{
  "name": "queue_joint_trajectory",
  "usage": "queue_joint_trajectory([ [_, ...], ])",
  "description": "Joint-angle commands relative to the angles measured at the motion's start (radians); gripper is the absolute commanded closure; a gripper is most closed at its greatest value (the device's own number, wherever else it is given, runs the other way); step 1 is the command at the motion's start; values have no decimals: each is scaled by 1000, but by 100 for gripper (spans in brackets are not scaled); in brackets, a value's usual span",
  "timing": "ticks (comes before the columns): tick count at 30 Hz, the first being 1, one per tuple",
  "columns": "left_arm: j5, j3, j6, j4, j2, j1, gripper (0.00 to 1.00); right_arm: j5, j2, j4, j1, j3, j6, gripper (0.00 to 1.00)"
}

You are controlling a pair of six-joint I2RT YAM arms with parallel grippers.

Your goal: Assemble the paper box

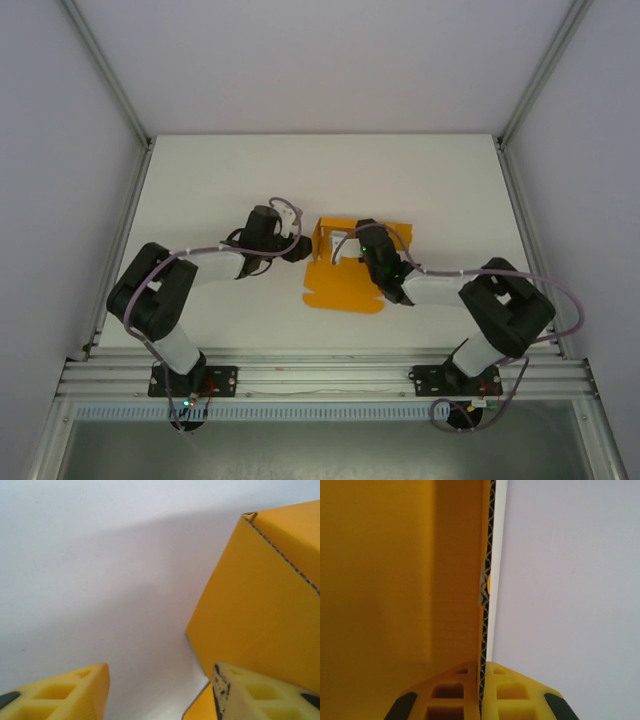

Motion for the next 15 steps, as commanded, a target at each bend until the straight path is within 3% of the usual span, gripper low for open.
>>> queue_joint_trajectory([
  [1,-54,16,-8,-23,-19,24,42,-28,42,62,-22,39,-93,100],
  [15,91,4,30,113,42,47,39,-98,208,408,-40,12,-136,100],
])
